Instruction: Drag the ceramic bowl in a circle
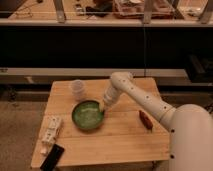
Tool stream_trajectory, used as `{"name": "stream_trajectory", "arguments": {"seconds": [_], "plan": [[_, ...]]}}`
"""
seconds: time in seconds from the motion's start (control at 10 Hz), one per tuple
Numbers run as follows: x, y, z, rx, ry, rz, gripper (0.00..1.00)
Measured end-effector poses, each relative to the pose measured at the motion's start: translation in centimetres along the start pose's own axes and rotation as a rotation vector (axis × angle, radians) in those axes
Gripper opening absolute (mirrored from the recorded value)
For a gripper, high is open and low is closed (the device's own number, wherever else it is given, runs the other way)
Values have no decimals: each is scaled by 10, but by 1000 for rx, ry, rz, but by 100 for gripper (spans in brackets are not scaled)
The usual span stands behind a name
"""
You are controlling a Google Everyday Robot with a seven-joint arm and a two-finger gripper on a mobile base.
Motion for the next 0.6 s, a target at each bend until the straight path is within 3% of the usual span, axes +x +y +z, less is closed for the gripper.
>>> {"name": "stream_trajectory", "arguments": {"seconds": [0.3, 0.6], "plan": [[-16, 60, -18, -41, 28, 90, 0], [-69, 110, -49, -109, 64, 138, 0]]}}
